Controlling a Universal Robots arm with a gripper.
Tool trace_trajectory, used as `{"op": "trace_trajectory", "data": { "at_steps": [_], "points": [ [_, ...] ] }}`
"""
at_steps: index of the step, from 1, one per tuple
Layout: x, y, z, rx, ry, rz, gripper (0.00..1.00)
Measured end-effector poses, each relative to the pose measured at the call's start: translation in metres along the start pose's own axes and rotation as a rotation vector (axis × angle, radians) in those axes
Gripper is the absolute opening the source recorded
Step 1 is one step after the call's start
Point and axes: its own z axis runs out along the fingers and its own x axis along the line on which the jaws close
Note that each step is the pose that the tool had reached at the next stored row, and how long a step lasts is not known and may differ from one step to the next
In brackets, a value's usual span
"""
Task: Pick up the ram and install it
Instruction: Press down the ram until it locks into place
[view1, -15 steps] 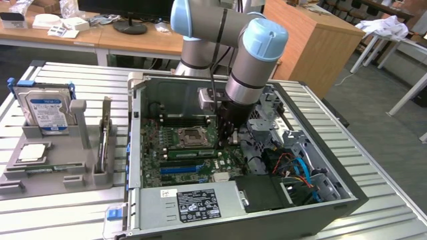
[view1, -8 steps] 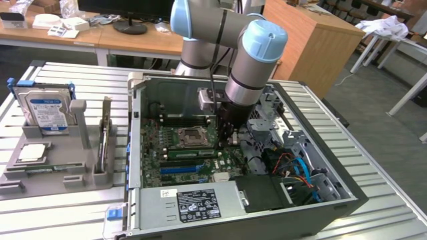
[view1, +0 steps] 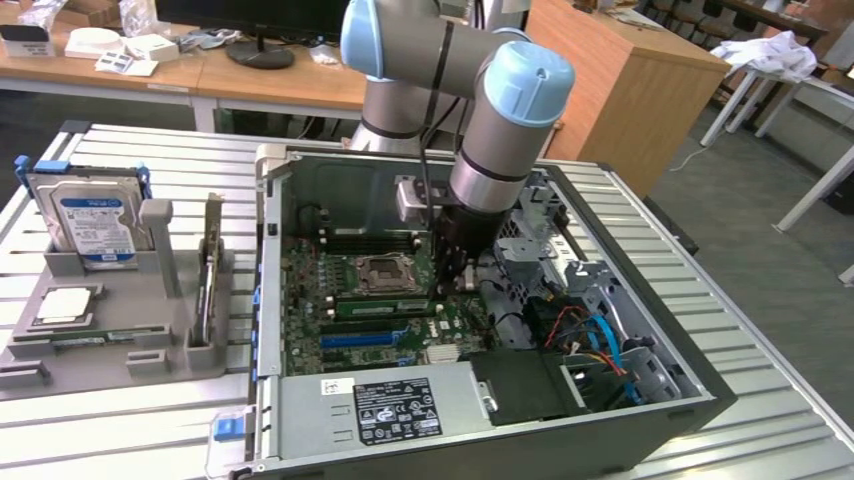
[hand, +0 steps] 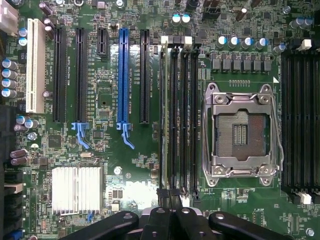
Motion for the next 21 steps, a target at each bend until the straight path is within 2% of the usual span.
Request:
{"op": "trace_trajectory", "data": {
  "at_steps": [21],
  "points": [
    [0.0002,-0.0001,0.0033,0.0001,-0.0001,0.000,0.11]
  ]
}}
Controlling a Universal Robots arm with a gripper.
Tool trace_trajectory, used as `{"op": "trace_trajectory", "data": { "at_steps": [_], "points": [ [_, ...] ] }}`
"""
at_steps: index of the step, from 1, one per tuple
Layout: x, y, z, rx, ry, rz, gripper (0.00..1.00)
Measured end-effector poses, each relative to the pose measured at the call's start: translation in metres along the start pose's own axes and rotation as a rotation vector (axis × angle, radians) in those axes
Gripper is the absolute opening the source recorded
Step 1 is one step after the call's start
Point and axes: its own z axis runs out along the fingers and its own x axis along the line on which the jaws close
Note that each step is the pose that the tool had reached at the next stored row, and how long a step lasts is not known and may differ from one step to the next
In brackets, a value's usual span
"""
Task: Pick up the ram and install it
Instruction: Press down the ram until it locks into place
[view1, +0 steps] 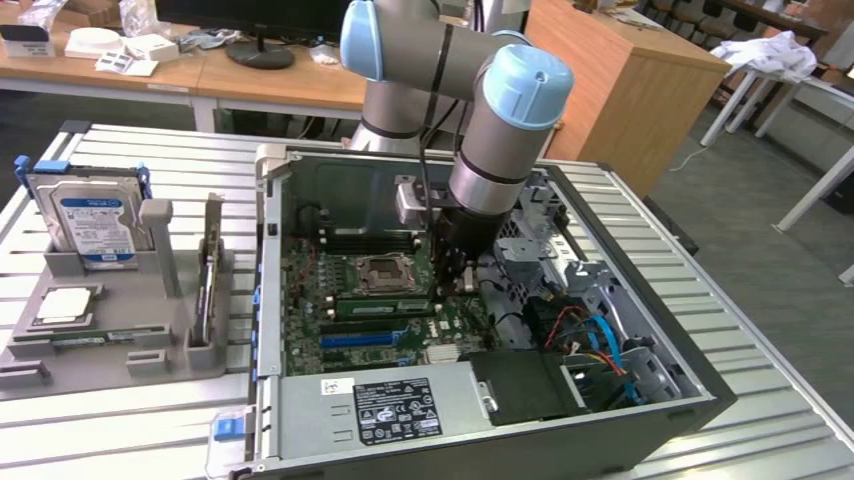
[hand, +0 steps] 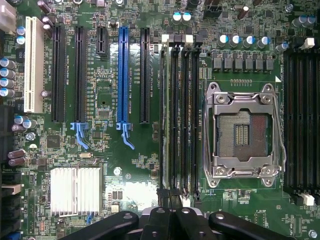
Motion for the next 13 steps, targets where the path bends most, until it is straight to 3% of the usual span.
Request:
{"op": "trace_trajectory", "data": {
  "at_steps": [13],
  "points": [
    [0.0001,0.0000,0.0007,-0.0003,0.0003,0.000,0.11]
  ]
}}
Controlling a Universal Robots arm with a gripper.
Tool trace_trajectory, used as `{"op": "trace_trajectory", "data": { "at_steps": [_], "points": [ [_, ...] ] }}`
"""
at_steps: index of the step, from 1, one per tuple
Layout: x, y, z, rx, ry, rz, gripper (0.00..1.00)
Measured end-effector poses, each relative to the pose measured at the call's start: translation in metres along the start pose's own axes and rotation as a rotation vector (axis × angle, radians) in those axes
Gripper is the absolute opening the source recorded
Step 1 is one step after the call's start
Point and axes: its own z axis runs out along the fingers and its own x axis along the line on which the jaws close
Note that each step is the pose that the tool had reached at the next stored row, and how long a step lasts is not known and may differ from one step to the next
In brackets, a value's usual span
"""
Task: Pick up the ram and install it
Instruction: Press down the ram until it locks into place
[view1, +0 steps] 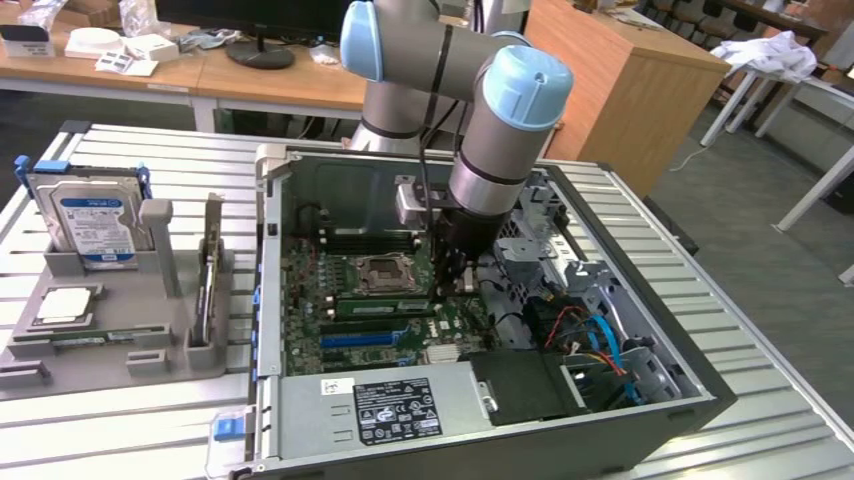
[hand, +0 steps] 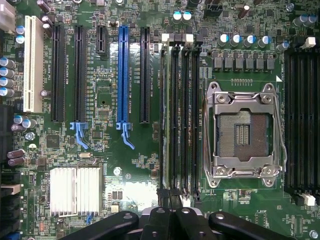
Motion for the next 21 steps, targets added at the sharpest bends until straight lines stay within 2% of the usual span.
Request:
{"op": "trace_trajectory", "data": {
  "at_steps": [3,17,21],
  "points": [
    [0.000,0.0001,-0.0015,0.0000,-0.0012,0.000,0.11],
    [-0.001,0.0012,-0.0383,-0.0017,0.0000,0.000,0.11],
    [-0.001,0.0012,-0.0392,-0.0016,-0.0002,0.000,0.11]
  ]
}}
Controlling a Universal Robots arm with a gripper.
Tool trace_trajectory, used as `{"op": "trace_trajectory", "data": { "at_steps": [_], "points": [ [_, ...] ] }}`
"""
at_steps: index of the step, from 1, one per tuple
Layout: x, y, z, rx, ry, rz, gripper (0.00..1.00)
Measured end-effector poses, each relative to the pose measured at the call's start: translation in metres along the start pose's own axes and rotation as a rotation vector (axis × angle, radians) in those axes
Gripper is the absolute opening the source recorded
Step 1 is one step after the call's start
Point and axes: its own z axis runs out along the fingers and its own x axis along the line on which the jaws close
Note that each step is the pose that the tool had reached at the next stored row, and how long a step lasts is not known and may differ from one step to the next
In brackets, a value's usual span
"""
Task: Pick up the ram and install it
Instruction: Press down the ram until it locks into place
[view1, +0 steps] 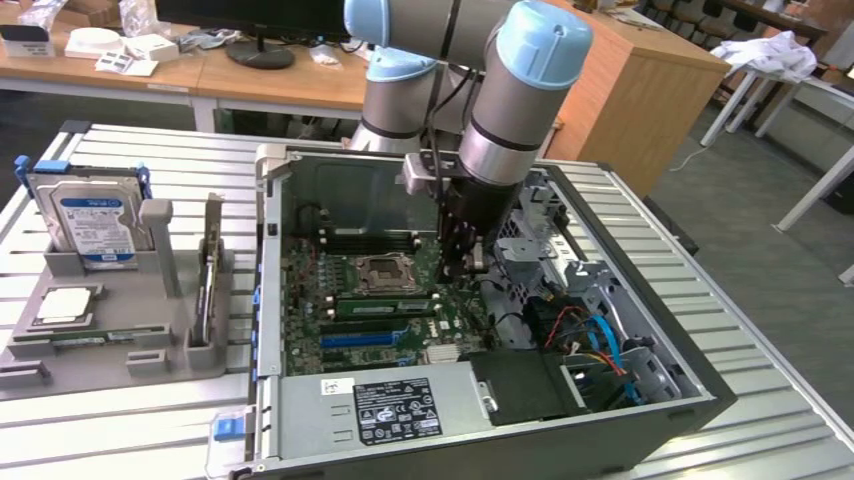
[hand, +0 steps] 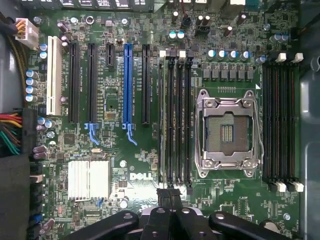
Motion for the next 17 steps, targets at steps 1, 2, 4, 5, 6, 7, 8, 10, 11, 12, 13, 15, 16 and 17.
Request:
{"op": "trace_trajectory", "data": {
  "at_steps": [1,2,4,5,6,7,8,10,11,12,13,15,16,17],
  "points": [
    [0.000,0.0000,0.0000,0.0000,0.0000,0.000,0.11],
    [0.000,0.0000,-0.0001,0.0000,0.0001,0.000,0.11],
    [0.000,0.0013,0.0000,0.0000,0.0002,0.000,0.11],
    [0.000,0.0032,0.0000,-0.0001,0.0004,0.000,0.11],
    [0.000,0.0057,0.0001,-0.0001,0.0004,0.000,0.11],
    [0.000,0.0088,0.0003,0.0000,0.0004,0.000,0.11],
    [0.000,0.0121,0.0005,0.0001,0.0003,0.000,0.11],
    [0.000,0.0194,0.0009,0.0004,0.0001,0.000,0.11],
    [0.000,0.0229,0.0011,0.0005,0.0000,0.000,0.11],
    [0.000,0.0261,0.0013,0.0006,-0.0001,0.000,0.11],
    [0.000,0.0294,0.0015,0.0006,0.0000,0.000,0.11],
    [0.000,0.0367,0.0017,0.0006,0.0002,0.000,0.11],
    [0.000,0.0403,0.0019,0.0006,0.0002,0.000,0.11],
    [0.000,0.0439,0.0020,0.0006,0.0002,0.000,0.11]
  ]
}}
